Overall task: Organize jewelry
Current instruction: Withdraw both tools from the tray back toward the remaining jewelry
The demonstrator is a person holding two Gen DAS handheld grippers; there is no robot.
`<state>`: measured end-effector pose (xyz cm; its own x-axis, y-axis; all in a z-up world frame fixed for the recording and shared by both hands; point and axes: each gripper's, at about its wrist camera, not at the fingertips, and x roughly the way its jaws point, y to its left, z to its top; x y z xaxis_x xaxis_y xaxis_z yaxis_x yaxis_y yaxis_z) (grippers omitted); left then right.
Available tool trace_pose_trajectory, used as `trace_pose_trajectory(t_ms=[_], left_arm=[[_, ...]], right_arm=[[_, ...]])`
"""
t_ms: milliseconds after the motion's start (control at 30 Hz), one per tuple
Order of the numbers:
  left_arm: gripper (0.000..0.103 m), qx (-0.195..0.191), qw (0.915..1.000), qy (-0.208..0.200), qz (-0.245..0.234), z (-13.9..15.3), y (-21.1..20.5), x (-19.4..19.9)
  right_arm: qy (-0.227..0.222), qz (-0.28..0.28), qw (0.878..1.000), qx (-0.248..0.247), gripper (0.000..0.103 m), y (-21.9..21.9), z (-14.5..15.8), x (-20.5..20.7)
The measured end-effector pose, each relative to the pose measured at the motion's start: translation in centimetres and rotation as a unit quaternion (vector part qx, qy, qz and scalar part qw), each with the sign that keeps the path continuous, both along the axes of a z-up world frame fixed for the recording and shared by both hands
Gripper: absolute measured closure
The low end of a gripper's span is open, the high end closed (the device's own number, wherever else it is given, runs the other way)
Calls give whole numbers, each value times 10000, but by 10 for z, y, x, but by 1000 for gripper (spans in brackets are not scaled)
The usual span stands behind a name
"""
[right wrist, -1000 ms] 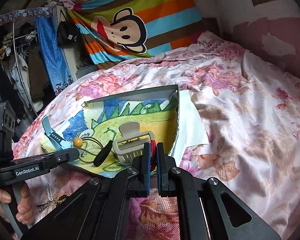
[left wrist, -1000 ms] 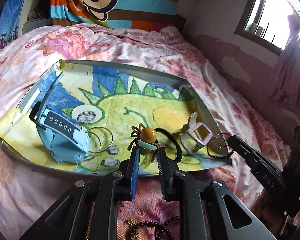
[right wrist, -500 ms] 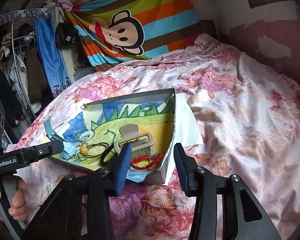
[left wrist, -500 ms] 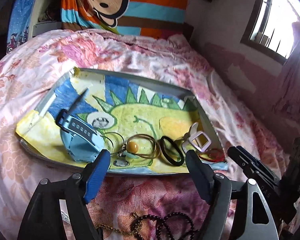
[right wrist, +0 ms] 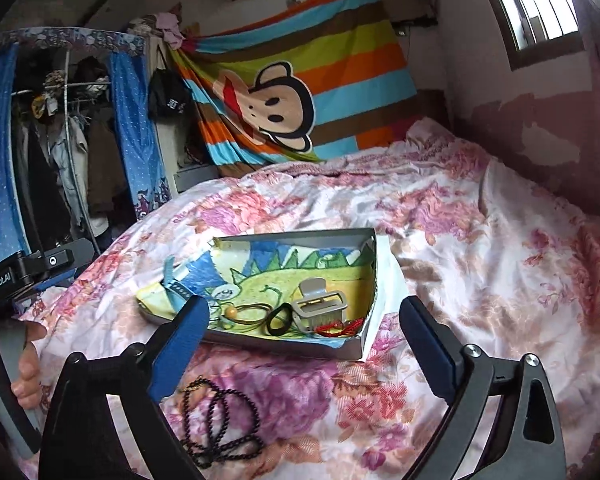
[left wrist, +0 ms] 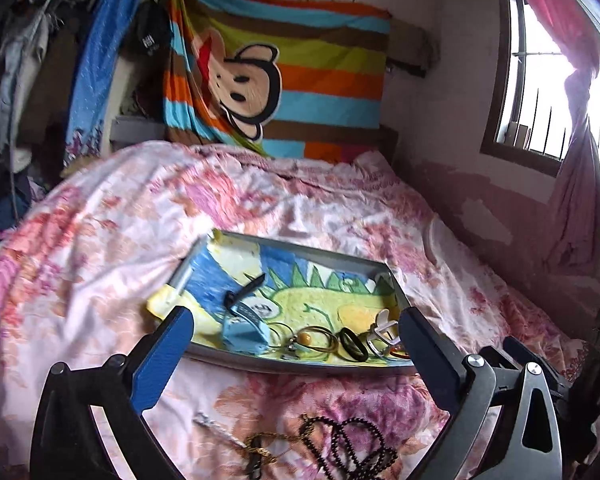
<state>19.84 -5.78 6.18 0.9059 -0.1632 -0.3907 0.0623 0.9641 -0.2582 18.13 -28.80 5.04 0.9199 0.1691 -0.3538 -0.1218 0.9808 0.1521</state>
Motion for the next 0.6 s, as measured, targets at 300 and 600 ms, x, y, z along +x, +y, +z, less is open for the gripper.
trace_pose_trajectory(t_ms=[300, 600], left_arm=[[0, 331, 9988, -343, 148, 2, 23, -71], [0, 573, 9978, -311, 110, -17, 44, -116]], right_arm=[[-769, 251, 9964, -264, 1, 28, 21, -84], [-433, 382, 9975, -404, 1, 43, 11, -119]])
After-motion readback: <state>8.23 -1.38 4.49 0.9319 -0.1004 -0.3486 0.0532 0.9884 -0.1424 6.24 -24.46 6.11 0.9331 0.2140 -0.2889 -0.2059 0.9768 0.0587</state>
